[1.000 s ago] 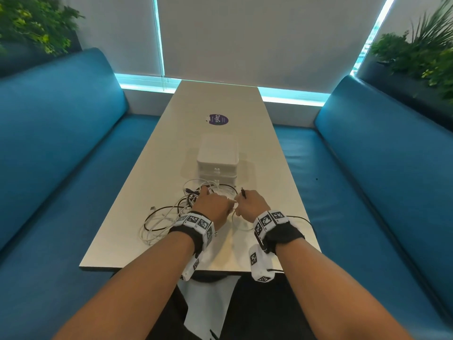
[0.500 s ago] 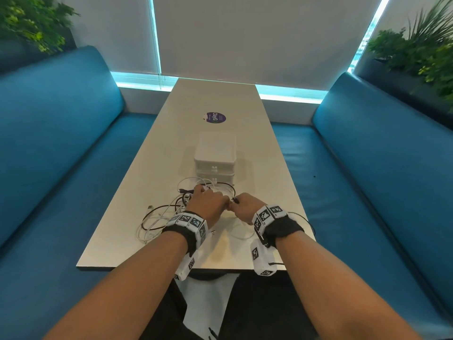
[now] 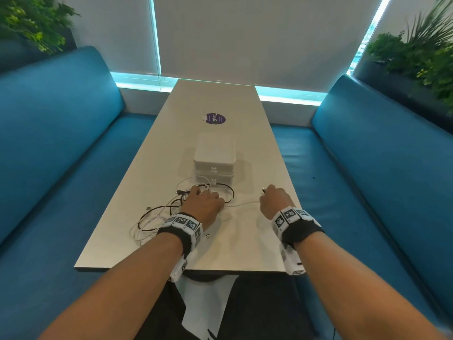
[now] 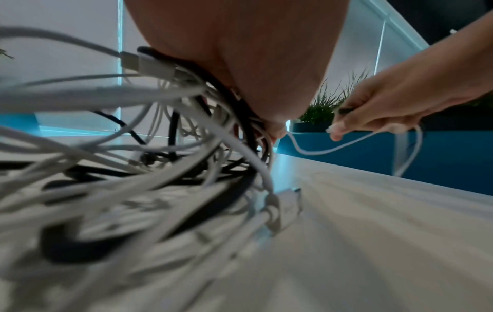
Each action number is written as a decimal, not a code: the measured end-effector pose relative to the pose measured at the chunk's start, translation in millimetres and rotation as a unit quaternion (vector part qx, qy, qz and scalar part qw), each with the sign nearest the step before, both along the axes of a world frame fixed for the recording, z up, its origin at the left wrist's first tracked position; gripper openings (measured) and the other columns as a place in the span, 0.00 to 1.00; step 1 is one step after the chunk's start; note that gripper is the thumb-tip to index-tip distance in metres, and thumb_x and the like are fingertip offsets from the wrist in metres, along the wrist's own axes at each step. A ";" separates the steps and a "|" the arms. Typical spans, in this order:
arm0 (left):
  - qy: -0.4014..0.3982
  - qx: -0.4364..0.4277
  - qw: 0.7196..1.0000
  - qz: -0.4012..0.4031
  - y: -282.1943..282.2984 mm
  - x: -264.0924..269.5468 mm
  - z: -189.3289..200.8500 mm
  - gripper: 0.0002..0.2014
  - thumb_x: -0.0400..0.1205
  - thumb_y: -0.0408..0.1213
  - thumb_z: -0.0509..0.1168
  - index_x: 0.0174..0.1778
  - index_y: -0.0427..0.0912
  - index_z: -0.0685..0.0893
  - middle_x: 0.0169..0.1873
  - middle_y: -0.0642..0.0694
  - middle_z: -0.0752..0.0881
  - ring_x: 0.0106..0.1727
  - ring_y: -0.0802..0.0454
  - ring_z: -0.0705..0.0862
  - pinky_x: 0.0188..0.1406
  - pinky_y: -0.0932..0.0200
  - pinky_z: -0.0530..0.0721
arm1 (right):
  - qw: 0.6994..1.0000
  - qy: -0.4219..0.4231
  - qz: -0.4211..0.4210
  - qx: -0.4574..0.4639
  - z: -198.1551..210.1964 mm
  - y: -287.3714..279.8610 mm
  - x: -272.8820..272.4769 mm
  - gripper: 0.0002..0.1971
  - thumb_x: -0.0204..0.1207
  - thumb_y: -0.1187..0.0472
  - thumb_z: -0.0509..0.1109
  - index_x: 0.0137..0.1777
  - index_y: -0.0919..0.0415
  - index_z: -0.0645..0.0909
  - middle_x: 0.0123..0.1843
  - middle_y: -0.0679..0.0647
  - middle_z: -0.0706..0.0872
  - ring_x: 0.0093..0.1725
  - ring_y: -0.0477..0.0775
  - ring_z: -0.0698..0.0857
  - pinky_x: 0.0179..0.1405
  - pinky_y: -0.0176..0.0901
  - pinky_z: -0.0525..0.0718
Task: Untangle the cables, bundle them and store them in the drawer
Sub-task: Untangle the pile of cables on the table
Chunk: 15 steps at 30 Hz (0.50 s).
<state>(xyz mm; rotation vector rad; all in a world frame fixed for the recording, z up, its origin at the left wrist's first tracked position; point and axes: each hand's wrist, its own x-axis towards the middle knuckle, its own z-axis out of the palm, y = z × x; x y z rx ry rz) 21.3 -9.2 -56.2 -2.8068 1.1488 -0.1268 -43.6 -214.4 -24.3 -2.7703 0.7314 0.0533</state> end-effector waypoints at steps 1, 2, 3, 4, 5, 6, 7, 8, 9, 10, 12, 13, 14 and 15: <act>0.000 0.003 1.000 0.000 -4.2 -2.3 0.0 0.10 0.86 0.37 0.57 0.55 0.54 0.83 0.50 0.54 0.84 0.57 0.48 0.81 0.69 0.41 0.66 | 0.999 -0.025 -0.010 0.025 0.4 8.1 3.5 0.12 0.84 0.62 0.58 0.62 0.67 0.74 0.63 0.67 0.80 0.62 0.69 0.82 0.56 0.51 0.79; 0.002 0.008 1.000 0.000 -7.1 -3.9 -0.1 0.11 0.86 0.37 0.57 0.55 0.54 0.83 0.50 0.53 0.84 0.57 0.47 0.81 0.69 0.40 0.66 | 0.998 -0.044 -0.015 0.046 0.5 15.5 6.8 0.12 0.84 0.62 0.58 0.63 0.68 0.74 0.63 0.68 0.80 0.62 0.70 0.82 0.57 0.51 0.78; 0.001 0.011 1.000 -0.003 -8.8 -4.3 -0.3 0.11 0.86 0.37 0.57 0.55 0.53 0.83 0.51 0.53 0.84 0.58 0.47 0.81 0.69 0.39 0.66 | 0.996 -0.058 -0.013 0.063 0.7 22.5 10.2 0.13 0.85 0.61 0.57 0.63 0.68 0.74 0.63 0.70 0.81 0.62 0.71 0.82 0.58 0.52 0.78; 0.002 0.012 1.000 -0.003 -9.1 -4.4 -0.3 0.11 0.86 0.36 0.57 0.55 0.53 0.83 0.51 0.52 0.84 0.58 0.47 0.81 0.68 0.39 0.66 | 0.995 -0.064 -0.006 0.076 0.9 28.9 12.5 0.14 0.86 0.60 0.56 0.63 0.68 0.75 0.62 0.70 0.81 0.61 0.71 0.82 0.57 0.52 0.79; 0.005 0.011 1.000 -0.003 -9.1 -4.5 0.3 0.11 0.86 0.37 0.57 0.55 0.53 0.83 0.51 0.52 0.84 0.58 0.46 0.81 0.68 0.40 0.67 | 0.994 -0.067 0.003 0.089 0.0 34.8 14.1 0.15 0.86 0.58 0.55 0.63 0.67 0.76 0.61 0.69 0.82 0.60 0.72 0.82 0.56 0.53 0.79; 0.005 0.010 1.000 -0.004 -9.1 -4.7 0.9 0.10 0.86 0.37 0.57 0.56 0.53 0.83 0.51 0.52 0.85 0.58 0.47 0.81 0.67 0.40 0.67 | 0.992 -0.068 0.015 0.106 -1.1 39.9 15.7 0.15 0.86 0.56 0.55 0.62 0.65 0.77 0.60 0.68 0.84 0.59 0.71 0.83 0.55 0.53 0.81; 0.004 0.007 1.000 -0.006 -9.2 -4.6 0.8 0.10 0.86 0.37 0.57 0.56 0.53 0.83 0.51 0.53 0.85 0.58 0.47 0.81 0.66 0.40 0.67 | 0.989 -0.068 0.034 0.128 -2.4 44.4 16.6 0.15 0.86 0.55 0.56 0.61 0.63 0.79 0.58 0.66 0.86 0.57 0.70 0.85 0.55 0.53 0.84; 0.003 0.007 1.000 -0.007 -9.1 -4.5 0.2 0.11 0.87 0.38 0.58 0.57 0.53 0.84 0.51 0.53 0.85 0.58 0.47 0.81 0.66 0.40 0.67 | 0.984 -0.067 0.057 0.152 -3.5 49.1 16.9 0.15 0.85 0.54 0.57 0.59 0.61 0.81 0.55 0.64 0.88 0.55 0.68 0.86 0.54 0.53 0.85; 0.002 0.007 1.000 -0.007 -8.9 -4.7 0.0 0.11 0.87 0.38 0.58 0.58 0.53 0.84 0.51 0.53 0.85 0.58 0.47 0.81 0.66 0.40 0.67 | 0.980 -0.065 0.081 0.168 -5.5 53.5 17.2 0.14 0.85 0.55 0.58 0.57 0.59 0.83 0.53 0.62 0.89 0.54 0.66 0.87 0.54 0.53 0.86; -0.001 0.005 1.000 -0.005 -8.7 -4.6 -0.3 0.11 0.87 0.38 0.58 0.58 0.53 0.84 0.50 0.53 0.85 0.57 0.47 0.81 0.66 0.40 0.67 | 0.978 -0.062 0.102 0.171 -5.7 57.7 16.9 0.13 0.84 0.56 0.59 0.55 0.59 0.85 0.53 0.61 0.90 0.54 0.64 0.87 0.54 0.50 0.85; -0.001 0.000 1.000 0.001 -8.3 -4.6 -1.3 0.11 0.87 0.38 0.57 0.58 0.53 0.84 0.49 0.53 0.84 0.56 0.47 0.81 0.66 0.40 0.68 | 0.976 -0.061 0.115 0.177 -6.9 62.8 16.0 0.13 0.83 0.59 0.60 0.54 0.59 0.88 0.53 0.60 0.90 0.54 0.63 0.86 0.53 0.47 0.82; 0.001 -0.005 1.000 0.002 -8.0 -4.6 -1.6 0.11 0.87 0.38 0.57 0.57 0.53 0.84 0.48 0.53 0.84 0.56 0.47 0.81 0.66 0.41 0.68 | 0.975 -0.059 0.110 0.186 -7.7 63.5 15.9 0.13 0.83 0.60 0.60 0.53 0.61 0.88 0.52 0.60 0.90 0.54 0.63 0.86 0.51 0.47 0.81; 0.005 -0.012 1.000 0.003 -7.3 -4.7 -1.8 0.11 0.87 0.38 0.56 0.57 0.54 0.83 0.48 0.53 0.84 0.56 0.47 0.81 0.66 0.41 0.68 | 0.975 -0.050 0.103 0.190 -9.0 63.7 15.8 0.14 0.83 0.59 0.60 0.51 0.64 0.87 0.50 0.62 0.90 0.53 0.64 0.86 0.47 0.46 0.80; 0.011 -0.021 1.000 0.005 -6.7 -4.7 -1.8 0.11 0.87 0.38 0.56 0.56 0.54 0.83 0.49 0.54 0.85 0.56 0.47 0.81 0.66 0.41 0.68 | 0.976 -0.040 0.099 0.190 -11.2 63.5 15.5 0.14 0.84 0.59 0.61 0.50 0.66 0.86 0.48 0.63 0.89 0.51 0.64 0.86 0.43 0.45 0.77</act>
